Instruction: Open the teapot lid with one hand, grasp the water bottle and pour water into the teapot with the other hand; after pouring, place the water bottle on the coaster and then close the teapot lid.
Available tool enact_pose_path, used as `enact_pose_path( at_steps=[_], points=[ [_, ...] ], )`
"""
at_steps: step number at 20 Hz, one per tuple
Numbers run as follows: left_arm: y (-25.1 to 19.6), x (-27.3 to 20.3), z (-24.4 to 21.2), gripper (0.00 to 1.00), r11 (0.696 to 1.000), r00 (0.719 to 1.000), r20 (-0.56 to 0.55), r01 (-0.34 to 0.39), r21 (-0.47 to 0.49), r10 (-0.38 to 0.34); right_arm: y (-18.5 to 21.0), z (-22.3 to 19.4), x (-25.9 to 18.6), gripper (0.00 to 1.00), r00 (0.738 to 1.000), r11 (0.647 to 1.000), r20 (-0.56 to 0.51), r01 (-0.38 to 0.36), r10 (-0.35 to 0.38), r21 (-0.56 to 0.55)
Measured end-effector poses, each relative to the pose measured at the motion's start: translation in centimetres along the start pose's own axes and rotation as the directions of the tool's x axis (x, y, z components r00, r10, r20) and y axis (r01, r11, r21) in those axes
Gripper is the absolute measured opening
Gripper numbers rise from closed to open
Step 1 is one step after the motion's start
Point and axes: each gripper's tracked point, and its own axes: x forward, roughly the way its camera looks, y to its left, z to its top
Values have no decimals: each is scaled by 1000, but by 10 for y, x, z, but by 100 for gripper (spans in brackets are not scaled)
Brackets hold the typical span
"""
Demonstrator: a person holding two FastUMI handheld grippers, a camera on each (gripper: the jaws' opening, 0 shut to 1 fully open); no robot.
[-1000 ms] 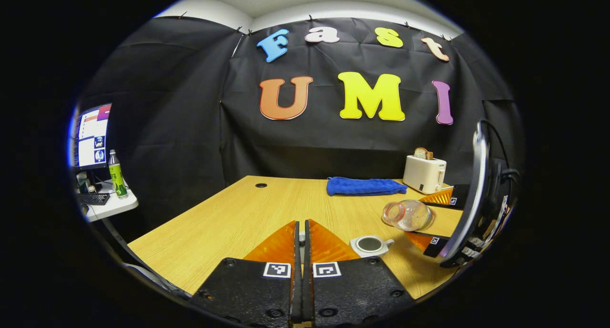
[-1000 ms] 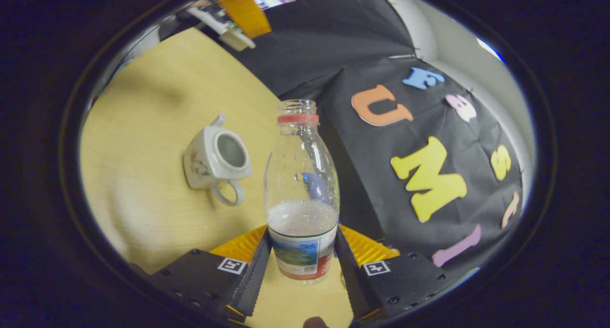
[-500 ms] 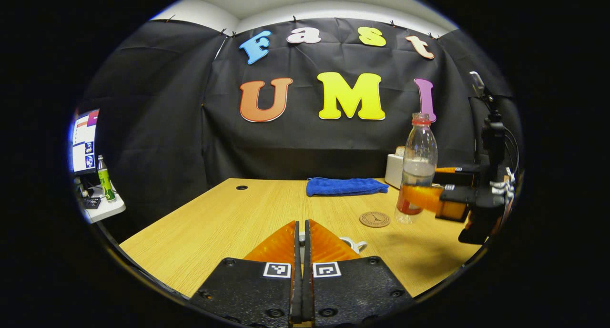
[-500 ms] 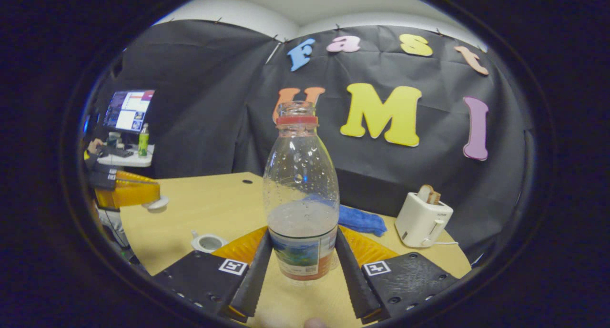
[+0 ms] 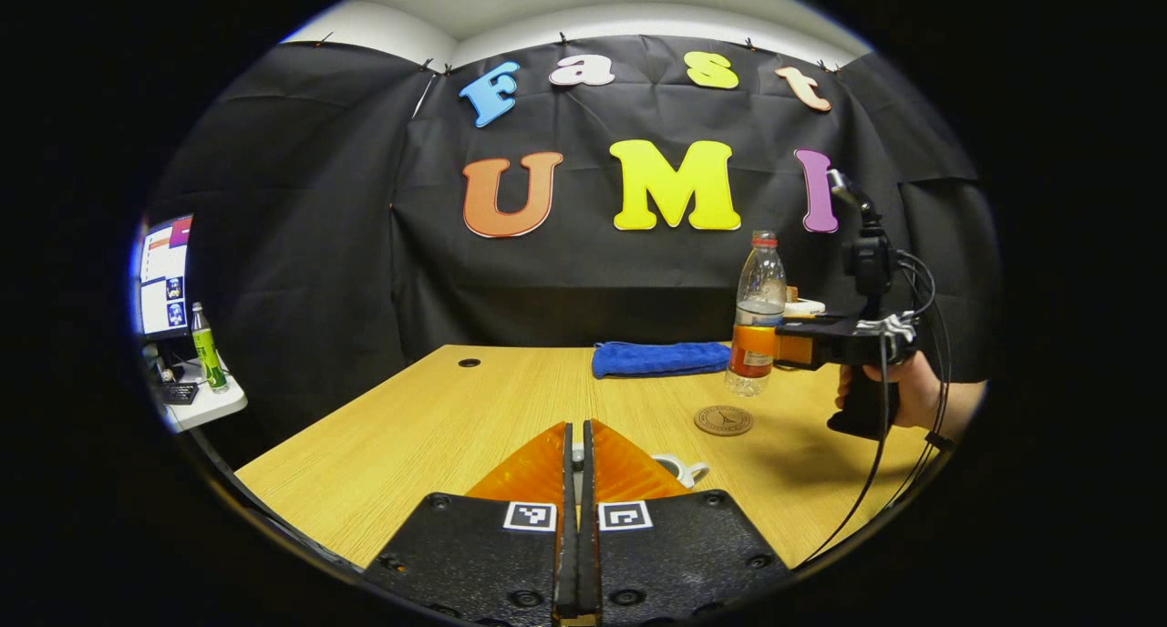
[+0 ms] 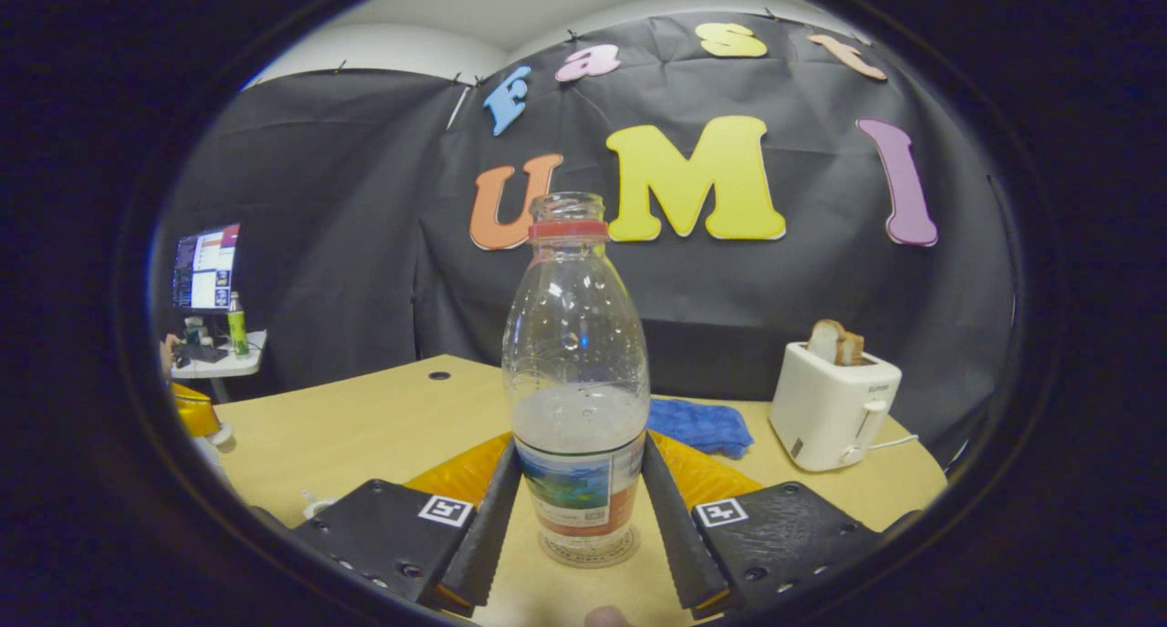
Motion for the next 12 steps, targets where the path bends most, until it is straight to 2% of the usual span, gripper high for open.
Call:
enact_pose_path(
  at_steps=[6, 12],
  points=[
    [13, 4, -8, 3, 1000, 999, -21, -27, -4, 27, -9, -41, 34, 74, 998, 1000, -63, 23, -22, 19],
    [13, 7, -13, 3, 1000, 999, -33, -28, -8, 27, -9, -47, 36, 74, 998, 999, -63, 28, -27, 27]
  ],
)
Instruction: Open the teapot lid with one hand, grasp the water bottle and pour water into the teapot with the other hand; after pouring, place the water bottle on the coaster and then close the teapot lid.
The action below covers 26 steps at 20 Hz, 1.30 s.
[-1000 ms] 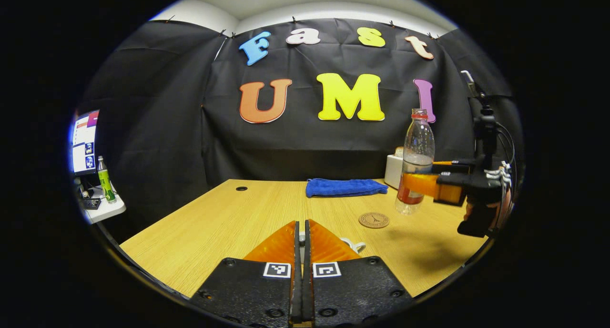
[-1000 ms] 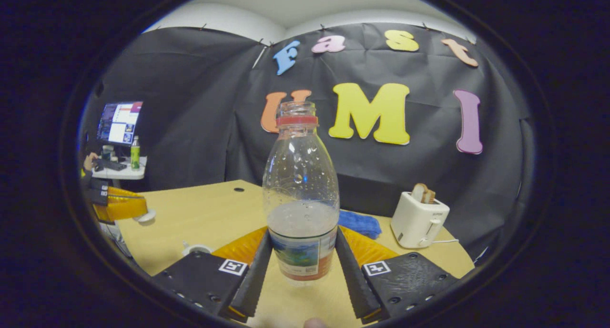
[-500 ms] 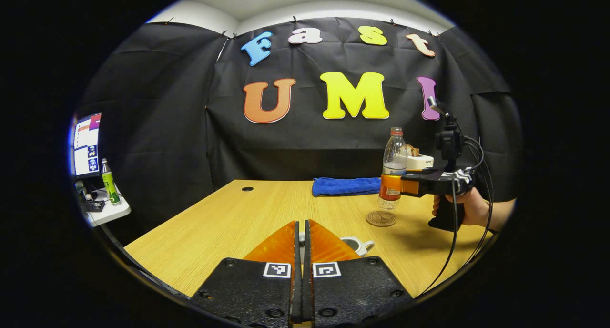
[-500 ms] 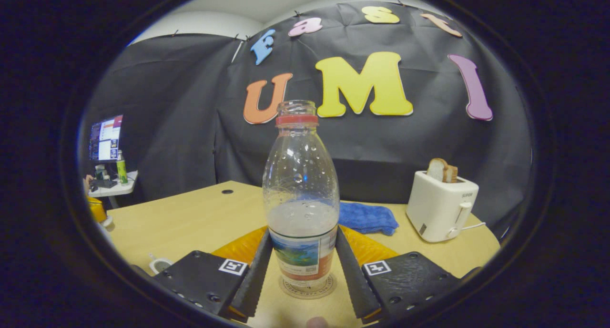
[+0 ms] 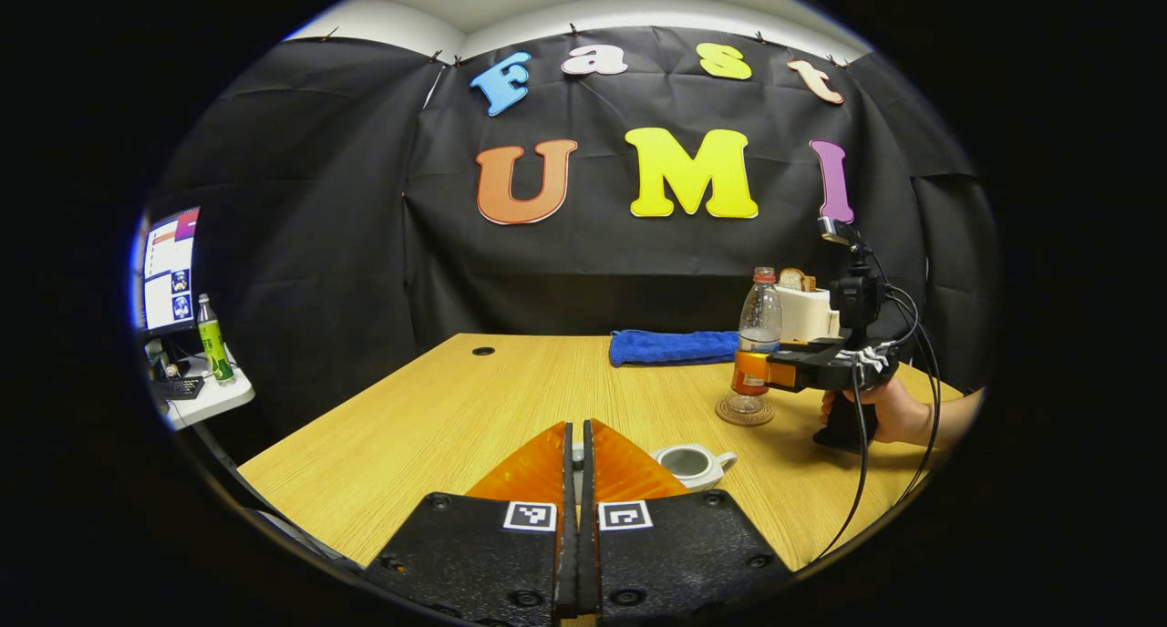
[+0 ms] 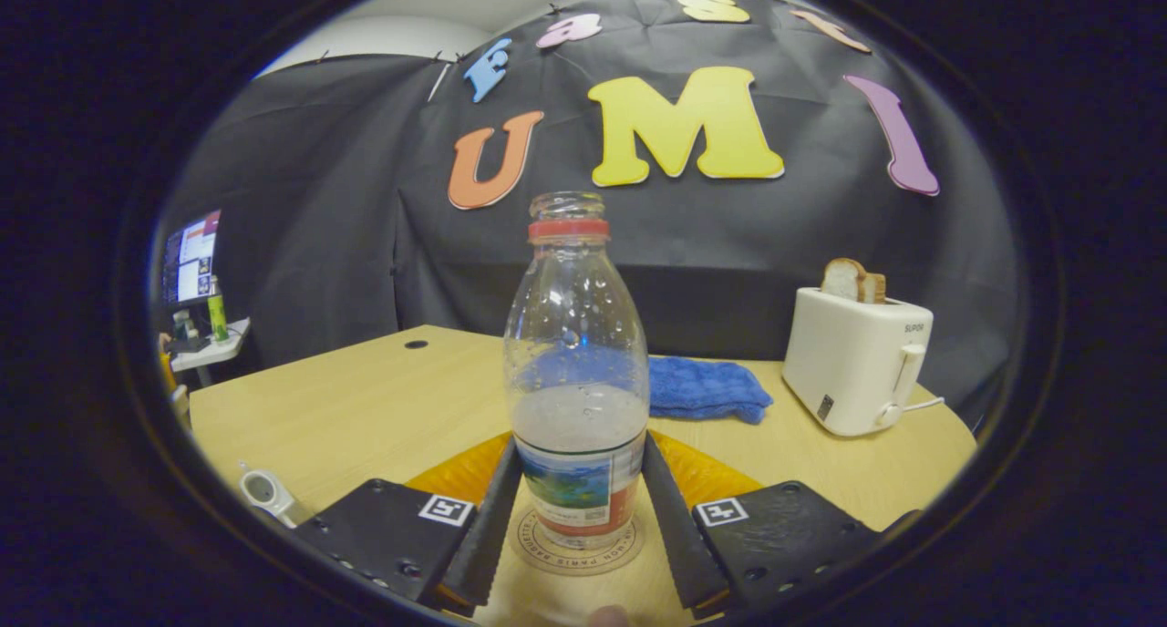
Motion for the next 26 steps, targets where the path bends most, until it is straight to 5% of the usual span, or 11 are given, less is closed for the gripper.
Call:
enact_pose_path(
  at_steps=[8, 11, 14, 21, 26],
  points=[
    [-5, -3, 4, 3, 1000, 1000, 9, 9, 6, -9, 5, -3, -4, 79, 1000, 1000, -13, -16, 16, -15],
    [-7, -5, 10, 3, 1000, 1000, 23, 14, -1, -14, 7, 0, -17, 97, 1000, 999, -7, -25, 25, -21],
    [-16, -5, 24, 3, 999, 998, 46, 33, -9, -32, 1, 5, -53, 97, 1000, 999, 11, -21, 21, -48],
    [-80, 25, 44, 3, 984, 980, 100, 175, -20, -172, -48, 28, -171, 96, 979, 986, 160, 144, -130, -81],
    [-92, 56, 15, 3, 986, 986, 34, 165, -15, -165, -74, 22, -218, 95, 959, 974, 197, 221, -206, -58]
  ],
)
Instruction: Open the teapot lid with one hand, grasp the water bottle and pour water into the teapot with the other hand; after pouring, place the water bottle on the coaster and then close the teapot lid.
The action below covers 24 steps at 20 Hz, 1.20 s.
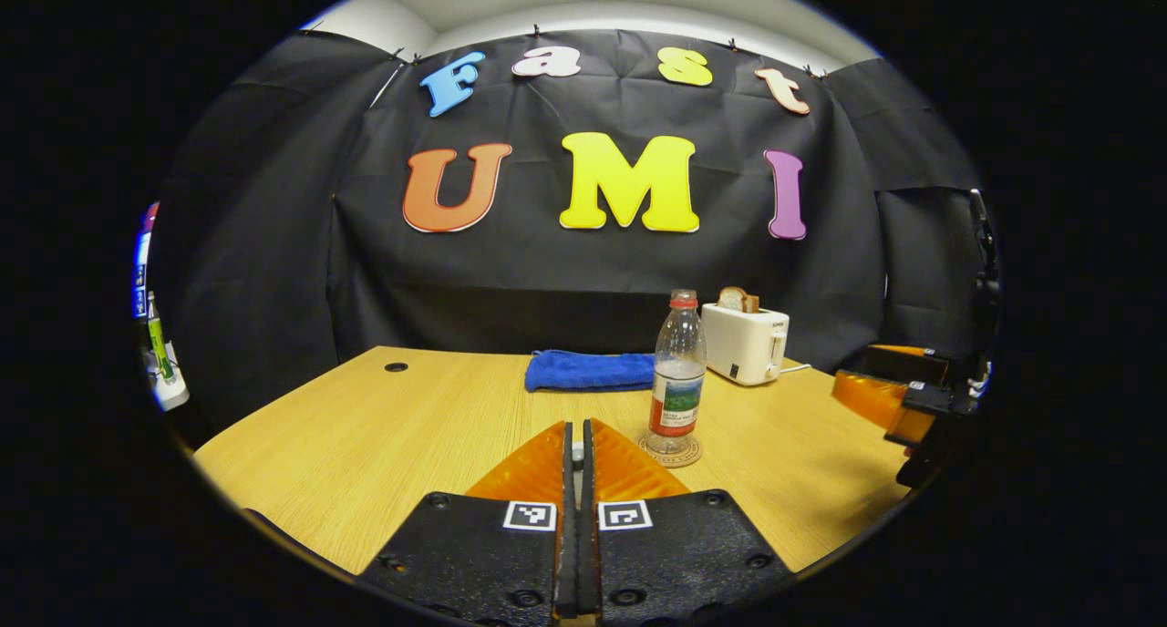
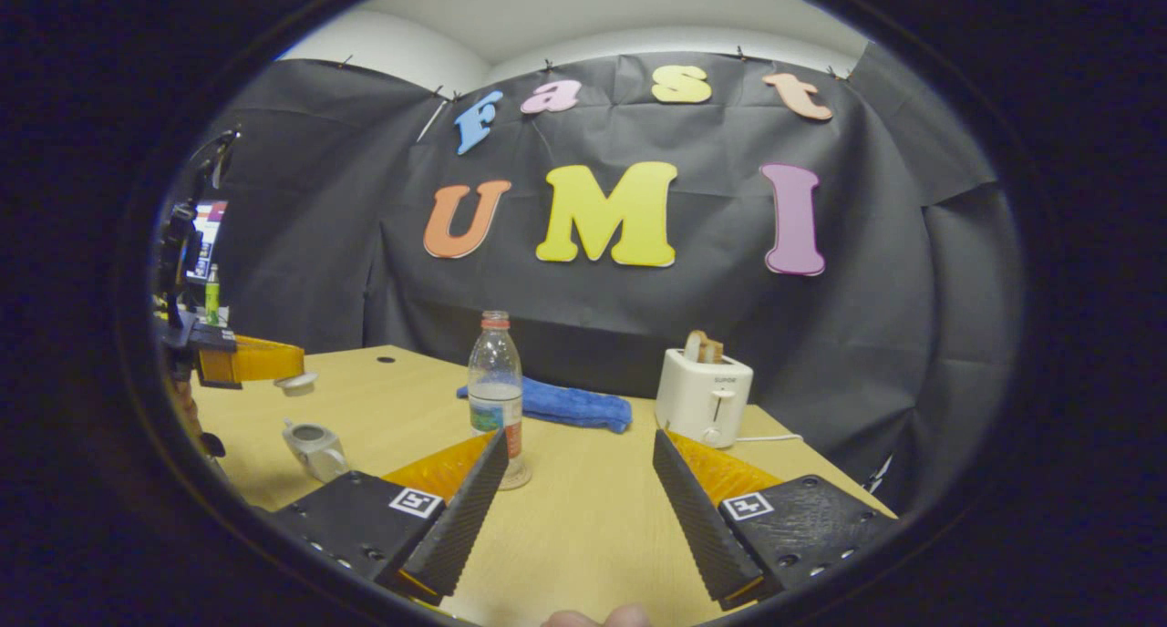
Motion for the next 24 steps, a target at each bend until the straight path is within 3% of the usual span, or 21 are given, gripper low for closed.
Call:
enact_pose_path(
  at_steps=[3, 12, 24],
  points=[
    [5, 5, -16, 3, 1000, 1000, -22, -19, -23, 18, -12, -5, -11, 95, 999, 999, 21, 26, -27, 24],
    [8, 3, -42, 3, 998, 997, -64, -46, -40, 44, -25, -32, -10, 98, 998, 994, -50, 46, -41, 103],
    [12, 2, -54, 4, 995, 991, -102, -93, -31, 89, -29, -32, -18, 96, 998, 994, -45, 52, -48, 95]
  ],
)
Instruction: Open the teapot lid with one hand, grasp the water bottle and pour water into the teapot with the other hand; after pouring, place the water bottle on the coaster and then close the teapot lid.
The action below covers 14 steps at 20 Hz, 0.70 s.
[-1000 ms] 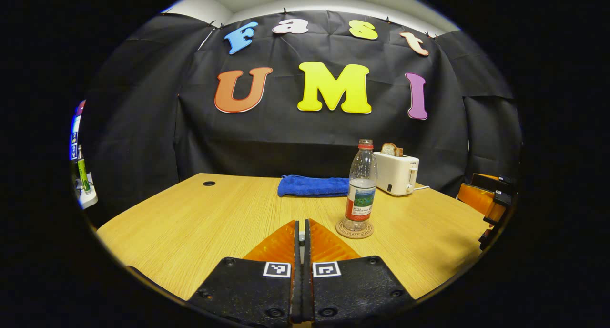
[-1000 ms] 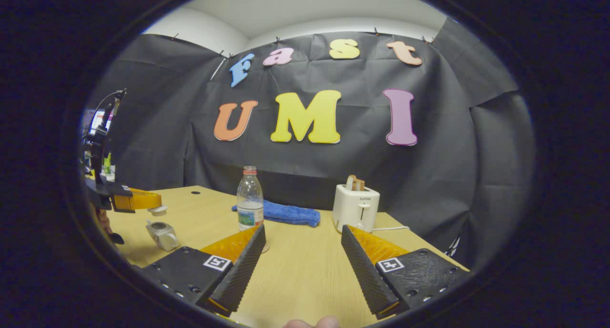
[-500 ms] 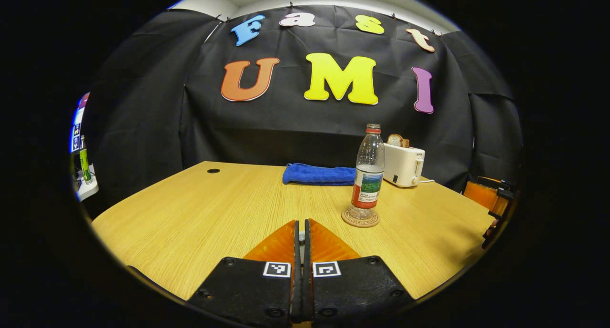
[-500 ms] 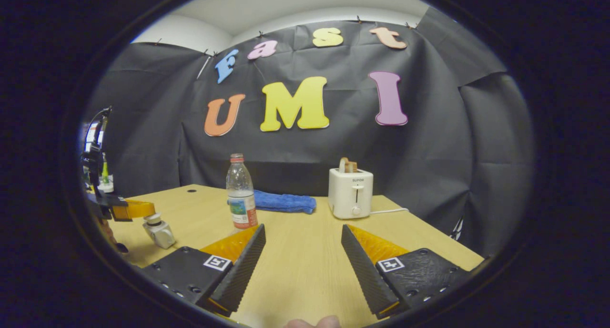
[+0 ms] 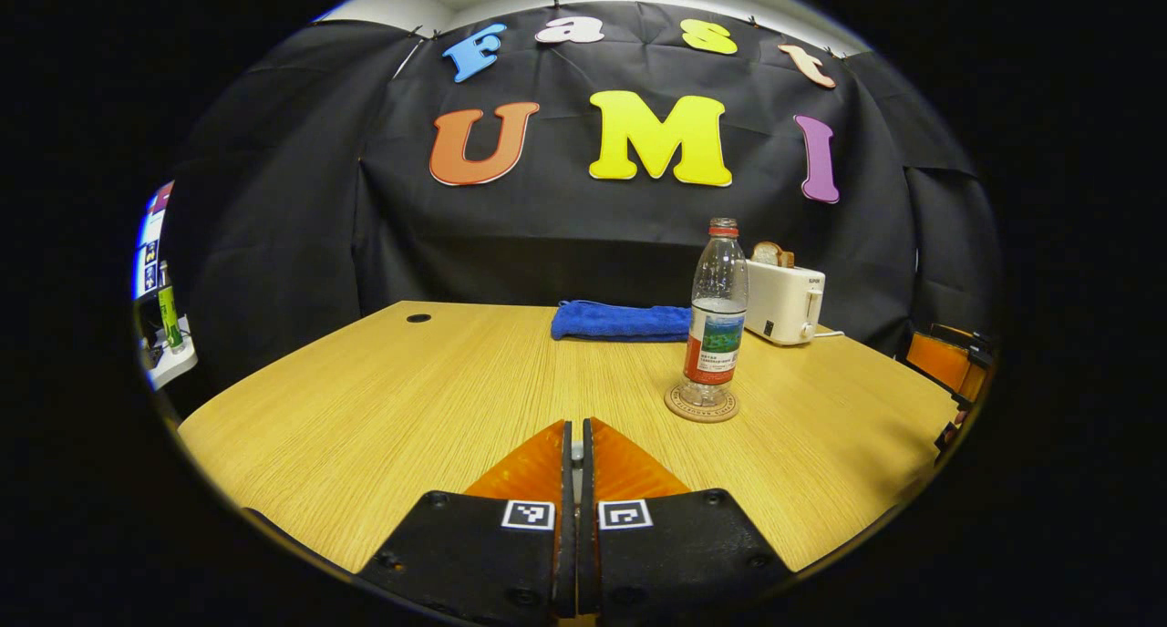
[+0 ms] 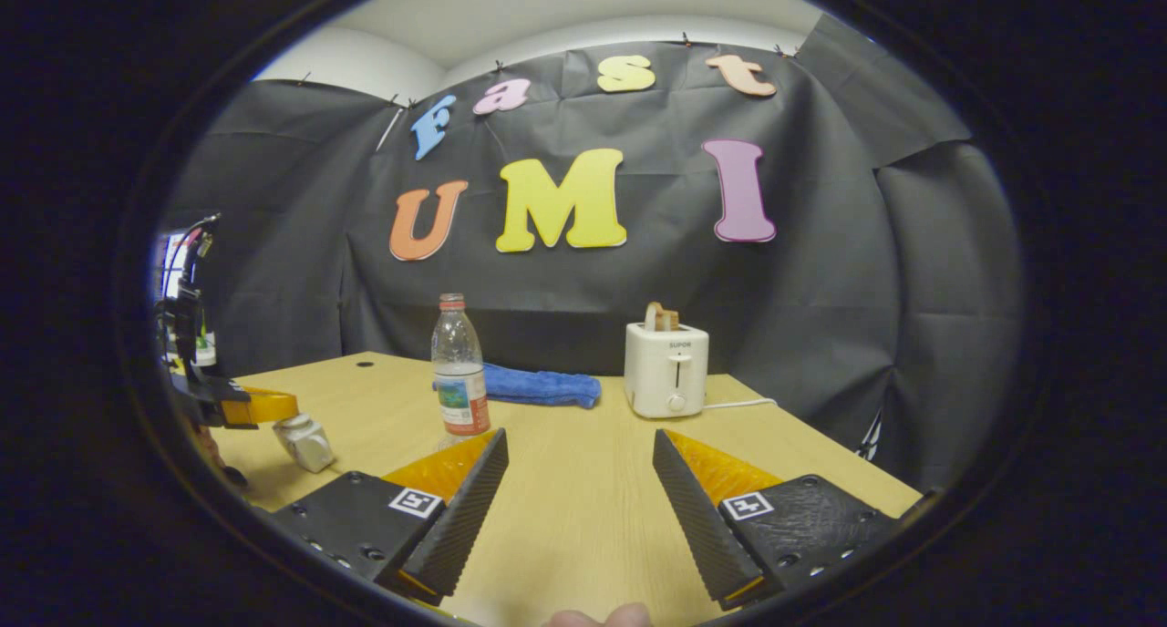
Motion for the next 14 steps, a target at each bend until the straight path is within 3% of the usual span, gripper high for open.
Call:
enact_pose_path(
  at_steps=[3, 4, 8, 11, 14],
  points=[
    [4, -3, 4, 7, 999, 1000, 11, -27, -17, 28, 0, 7, -5, 96, 1000, 1000, 19, 3, -3, -5],
    [7, -3, 7, 17, 999, 999, 19, -49, -13, 49, 0, 10, -7, 96, 1000, 1000, 25, 3, -3, -7],
    [16, -23, 51, 100, 990, 983, 114, -139, -34, 142, -4, 27, -13, 97, 998, 999, 53, 31, -30, -19],
    [-1, -50, 93, 98, 988, 968, 200, -141, -56, 150, -4, 50, -23, 97, 994, 998, 94, 53, -51, -17],
    [-24, -69, 114, 98, 991, 960, 249, -131, -10, 130, -4, 69, -34, 95, 990, 997, 123, 74, -71, -26]
  ],
)
